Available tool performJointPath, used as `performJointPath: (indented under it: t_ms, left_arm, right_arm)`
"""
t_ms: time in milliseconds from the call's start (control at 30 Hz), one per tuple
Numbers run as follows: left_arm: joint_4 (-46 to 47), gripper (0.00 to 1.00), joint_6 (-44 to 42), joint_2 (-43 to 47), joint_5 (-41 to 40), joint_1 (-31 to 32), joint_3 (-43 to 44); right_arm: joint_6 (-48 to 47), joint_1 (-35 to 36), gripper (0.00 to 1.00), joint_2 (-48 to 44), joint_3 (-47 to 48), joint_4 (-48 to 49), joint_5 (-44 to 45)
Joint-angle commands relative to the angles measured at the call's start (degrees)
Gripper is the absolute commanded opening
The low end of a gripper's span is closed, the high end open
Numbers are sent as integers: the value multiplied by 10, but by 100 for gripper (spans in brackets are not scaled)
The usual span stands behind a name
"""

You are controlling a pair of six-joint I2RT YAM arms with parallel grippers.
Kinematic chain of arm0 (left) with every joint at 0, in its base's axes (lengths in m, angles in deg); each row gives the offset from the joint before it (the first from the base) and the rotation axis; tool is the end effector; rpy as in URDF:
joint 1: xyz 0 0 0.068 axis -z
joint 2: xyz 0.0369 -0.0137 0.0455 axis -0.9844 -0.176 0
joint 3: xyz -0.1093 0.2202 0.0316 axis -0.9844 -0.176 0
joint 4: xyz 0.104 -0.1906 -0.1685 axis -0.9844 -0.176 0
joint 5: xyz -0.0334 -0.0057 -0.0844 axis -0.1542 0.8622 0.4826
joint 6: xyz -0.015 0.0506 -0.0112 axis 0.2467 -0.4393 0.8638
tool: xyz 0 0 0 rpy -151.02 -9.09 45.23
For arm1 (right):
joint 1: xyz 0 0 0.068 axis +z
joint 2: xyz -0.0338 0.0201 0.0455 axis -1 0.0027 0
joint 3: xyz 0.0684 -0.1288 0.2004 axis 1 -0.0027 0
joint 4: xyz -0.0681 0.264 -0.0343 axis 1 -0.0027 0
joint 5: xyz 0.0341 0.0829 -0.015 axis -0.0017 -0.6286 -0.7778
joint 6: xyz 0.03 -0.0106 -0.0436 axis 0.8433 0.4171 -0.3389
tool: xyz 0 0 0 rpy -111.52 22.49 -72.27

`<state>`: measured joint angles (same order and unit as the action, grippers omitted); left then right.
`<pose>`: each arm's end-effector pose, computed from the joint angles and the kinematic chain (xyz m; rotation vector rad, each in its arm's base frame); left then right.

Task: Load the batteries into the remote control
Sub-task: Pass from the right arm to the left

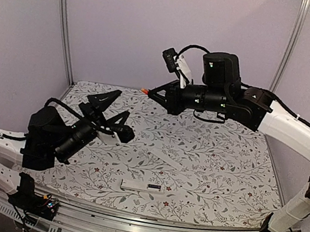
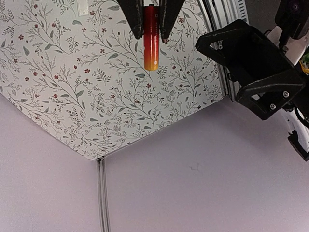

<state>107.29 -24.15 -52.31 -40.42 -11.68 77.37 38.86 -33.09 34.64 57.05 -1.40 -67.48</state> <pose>0.1138 -0.2349 0.2785 1.1282 0.8091 0.5194 0.2079 0.3287 0.3867 -0.9486 1.7463 0.9116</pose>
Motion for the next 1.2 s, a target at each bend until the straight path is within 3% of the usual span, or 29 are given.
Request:
performJointPath:
  t_ms: [0,600,767,967,1167]
  left_arm:
    - [80,70,-71,-21,-23,18,-6]
    - [82,73,-61,-88,-22,17,24]
    - [105,54,-75,-105,-25,25,33]
    - [100,48,-79,-111,-29,27,34]
    - [98,36,-79,-113,-33,28,33]
  right_arm:
    - [13,8,0,-16,-17,-12,0]
    - [9,42,0,-36,-61,1,-31]
    - [8,45,0,-31,-59,5,-43]
    - [6,46,0,-31,-63,5,-37]
    - [6,47,0,-20,-56,6,-47]
